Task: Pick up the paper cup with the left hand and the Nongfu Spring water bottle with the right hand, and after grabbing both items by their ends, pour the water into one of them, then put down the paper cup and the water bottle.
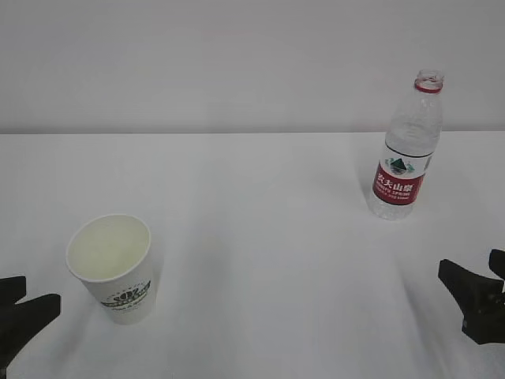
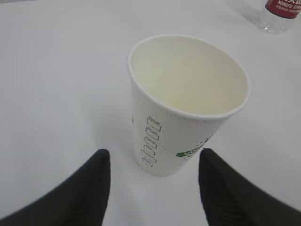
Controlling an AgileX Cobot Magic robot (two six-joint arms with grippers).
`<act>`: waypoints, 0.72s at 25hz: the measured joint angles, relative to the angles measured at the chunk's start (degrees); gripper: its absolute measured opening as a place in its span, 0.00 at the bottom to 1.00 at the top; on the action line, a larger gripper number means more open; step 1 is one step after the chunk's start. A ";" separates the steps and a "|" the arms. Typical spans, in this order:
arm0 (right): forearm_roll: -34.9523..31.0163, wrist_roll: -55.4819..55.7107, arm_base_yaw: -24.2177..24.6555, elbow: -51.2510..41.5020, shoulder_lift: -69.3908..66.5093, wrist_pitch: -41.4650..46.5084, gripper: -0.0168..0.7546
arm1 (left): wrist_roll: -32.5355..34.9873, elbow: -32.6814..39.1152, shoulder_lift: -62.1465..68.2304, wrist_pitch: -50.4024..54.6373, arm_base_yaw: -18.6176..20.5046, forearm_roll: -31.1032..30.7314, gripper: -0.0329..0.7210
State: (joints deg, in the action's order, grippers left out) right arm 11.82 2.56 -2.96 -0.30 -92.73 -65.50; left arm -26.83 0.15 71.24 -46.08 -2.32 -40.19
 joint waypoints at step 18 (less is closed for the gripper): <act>3.69 0.00 0.00 0.00 0.00 -0.12 0.73 | 0.00 0.00 0.60 -2.15 0.00 1.60 0.62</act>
State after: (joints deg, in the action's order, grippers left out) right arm 15.52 2.56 -2.96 -0.30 -92.73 -65.62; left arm -26.83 0.15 71.84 -48.24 -2.32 -38.58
